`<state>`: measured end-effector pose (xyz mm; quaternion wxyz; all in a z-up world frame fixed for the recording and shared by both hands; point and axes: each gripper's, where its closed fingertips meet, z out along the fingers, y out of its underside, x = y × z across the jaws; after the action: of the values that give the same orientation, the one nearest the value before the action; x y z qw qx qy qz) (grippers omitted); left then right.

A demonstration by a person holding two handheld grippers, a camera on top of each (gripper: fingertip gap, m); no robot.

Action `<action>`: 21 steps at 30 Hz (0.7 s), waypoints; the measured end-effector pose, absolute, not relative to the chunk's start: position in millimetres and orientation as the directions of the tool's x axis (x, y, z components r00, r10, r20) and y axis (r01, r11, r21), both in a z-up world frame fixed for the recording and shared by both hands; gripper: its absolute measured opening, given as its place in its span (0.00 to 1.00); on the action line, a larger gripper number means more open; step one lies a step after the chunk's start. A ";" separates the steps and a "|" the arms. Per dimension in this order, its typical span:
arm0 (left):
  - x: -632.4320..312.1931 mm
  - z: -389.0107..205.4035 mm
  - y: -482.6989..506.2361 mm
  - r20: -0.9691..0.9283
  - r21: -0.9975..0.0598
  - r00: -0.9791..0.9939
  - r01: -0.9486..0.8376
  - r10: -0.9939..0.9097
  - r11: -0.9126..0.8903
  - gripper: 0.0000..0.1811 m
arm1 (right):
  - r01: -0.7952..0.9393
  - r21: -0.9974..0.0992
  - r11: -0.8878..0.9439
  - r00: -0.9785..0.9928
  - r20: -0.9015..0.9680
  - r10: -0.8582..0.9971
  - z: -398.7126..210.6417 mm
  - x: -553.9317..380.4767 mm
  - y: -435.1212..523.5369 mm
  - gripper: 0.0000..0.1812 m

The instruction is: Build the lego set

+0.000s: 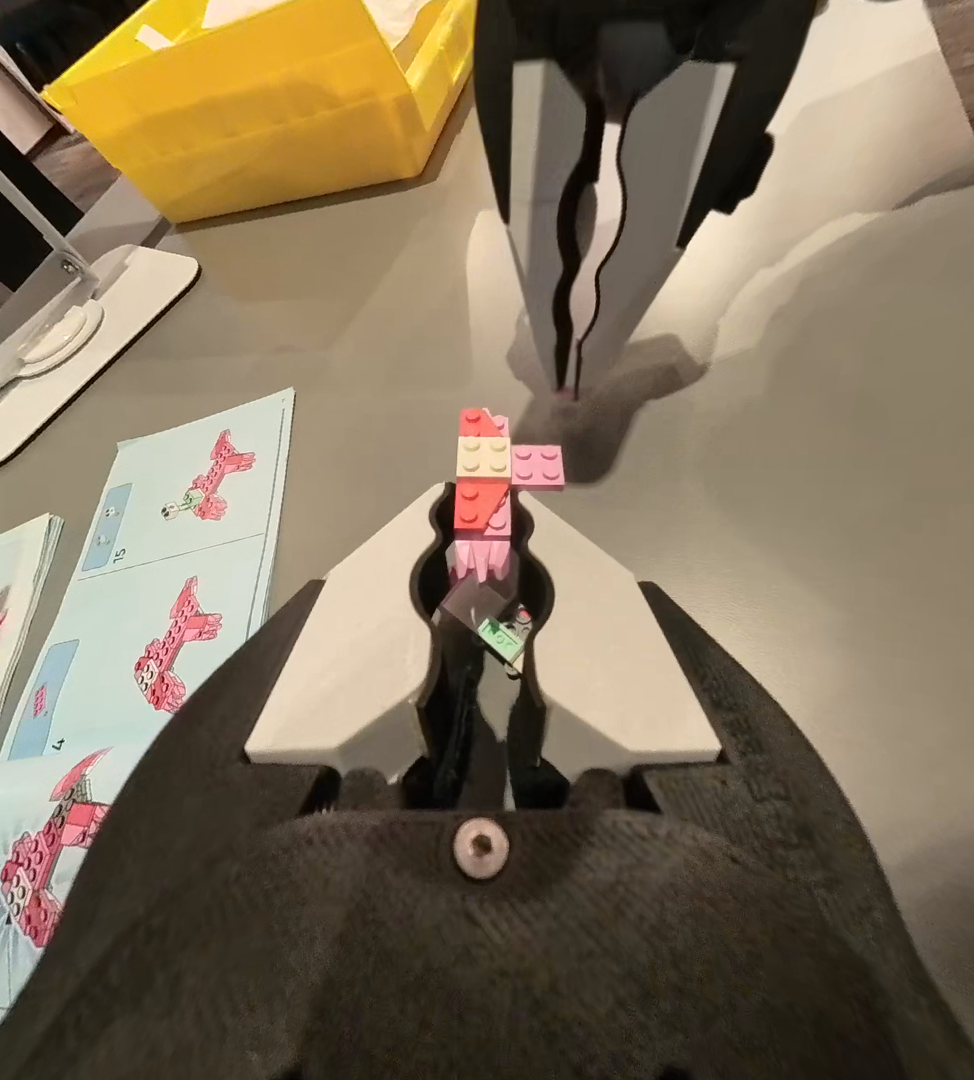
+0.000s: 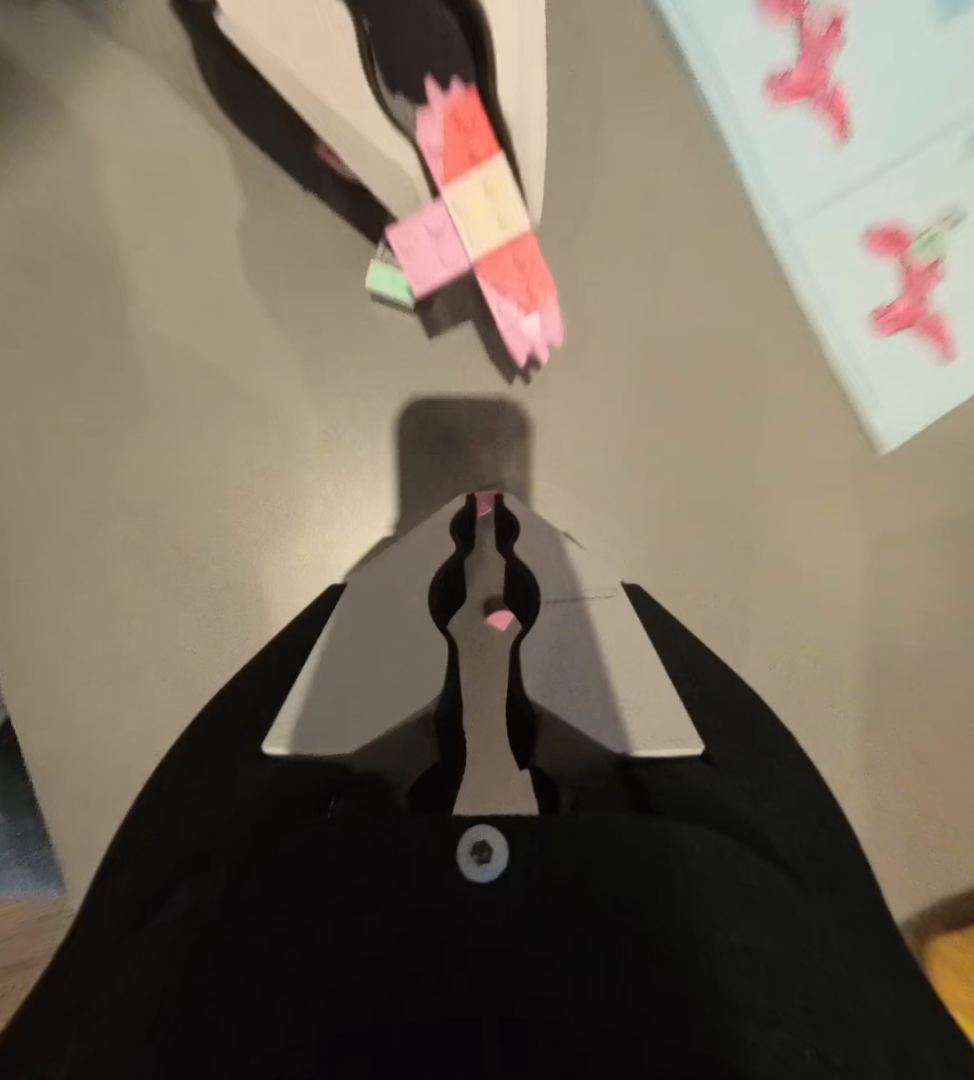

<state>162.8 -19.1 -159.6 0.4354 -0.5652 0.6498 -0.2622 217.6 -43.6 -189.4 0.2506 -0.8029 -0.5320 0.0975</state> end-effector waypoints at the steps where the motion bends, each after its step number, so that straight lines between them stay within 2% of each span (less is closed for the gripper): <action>1: 162.9 -159.8 -19.3 -0.270 -0.832 0.016 -0.507 -0.963 0.225 0.10 | 0.796 -0.500 -0.342 0.433 0.075 0.898 -194.6 219.8 -46.1 0.02; 8: 164.0 -162.3 -22.2 -0.259 -0.831 0.000 -0.509 -0.966 0.223 0.09 | 0.735 -0.530 -0.423 0.482 -0.030 0.876 -196.0 220.9 -50.8 0.04; 16: 164.8 -162.9 -24.6 -0.255 -0.832 -0.013 -0.506 -0.967 0.227 0.09 | 0.699 -0.552 -0.454 0.512 -0.057 0.857 -194.6 222.2 -51.9 0.12; 21: 165.2 -163.1 -25.6 -0.256 -0.831 -0.018 -0.506 -0.966 0.230 0.09 | 0.707 -0.560 -0.433 0.519 -0.006 0.855 -193.8 223.6 -51.9 0.20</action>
<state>165.2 -25.6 -163.1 0.4239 -0.5579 0.6597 -0.2715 223.6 -51.9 -193.8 0.2537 -0.8338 -0.4681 0.1459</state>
